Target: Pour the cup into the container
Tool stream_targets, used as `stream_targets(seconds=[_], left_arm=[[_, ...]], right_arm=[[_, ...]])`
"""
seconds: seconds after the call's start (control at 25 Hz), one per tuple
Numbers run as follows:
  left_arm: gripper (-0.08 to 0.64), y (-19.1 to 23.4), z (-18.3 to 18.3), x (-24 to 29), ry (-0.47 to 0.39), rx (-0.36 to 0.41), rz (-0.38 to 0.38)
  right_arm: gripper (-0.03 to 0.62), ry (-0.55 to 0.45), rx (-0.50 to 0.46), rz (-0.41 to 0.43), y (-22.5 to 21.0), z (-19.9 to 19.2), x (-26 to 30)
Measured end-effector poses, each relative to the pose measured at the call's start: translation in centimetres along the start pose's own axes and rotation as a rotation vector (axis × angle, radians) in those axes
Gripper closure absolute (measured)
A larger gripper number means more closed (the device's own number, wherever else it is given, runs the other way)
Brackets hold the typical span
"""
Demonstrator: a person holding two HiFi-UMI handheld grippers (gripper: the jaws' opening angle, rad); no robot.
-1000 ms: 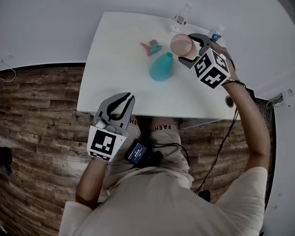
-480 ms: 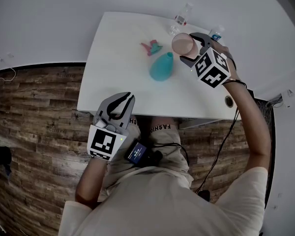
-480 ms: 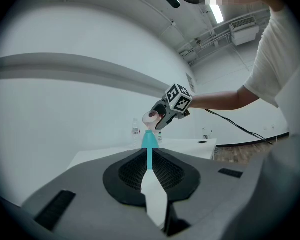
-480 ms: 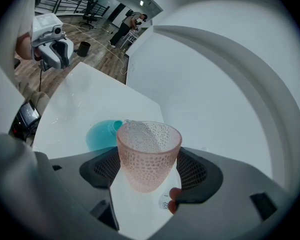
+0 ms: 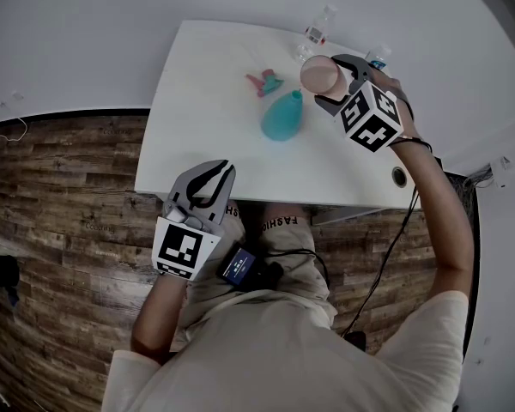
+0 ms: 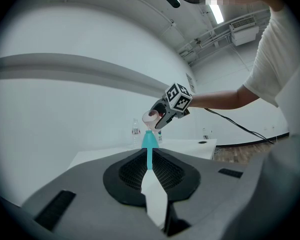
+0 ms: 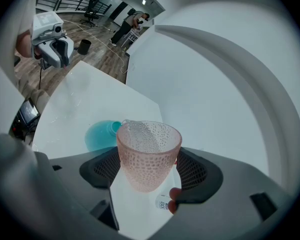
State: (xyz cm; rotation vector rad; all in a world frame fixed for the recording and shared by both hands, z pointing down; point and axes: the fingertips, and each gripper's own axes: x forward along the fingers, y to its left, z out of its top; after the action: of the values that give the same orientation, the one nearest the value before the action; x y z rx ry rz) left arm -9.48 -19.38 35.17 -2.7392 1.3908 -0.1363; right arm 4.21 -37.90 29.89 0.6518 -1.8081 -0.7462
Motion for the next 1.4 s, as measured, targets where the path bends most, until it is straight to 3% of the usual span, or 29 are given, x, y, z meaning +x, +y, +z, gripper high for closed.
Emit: stream_targets(seconds=[1.4], left_arm=[[0.532,0.35,0.08,-0.47,-0.003,-0.006,0.004]], right_arm=[[0.235,0.04,-0.052,-0.023,-0.77,0.1,-0.26]])
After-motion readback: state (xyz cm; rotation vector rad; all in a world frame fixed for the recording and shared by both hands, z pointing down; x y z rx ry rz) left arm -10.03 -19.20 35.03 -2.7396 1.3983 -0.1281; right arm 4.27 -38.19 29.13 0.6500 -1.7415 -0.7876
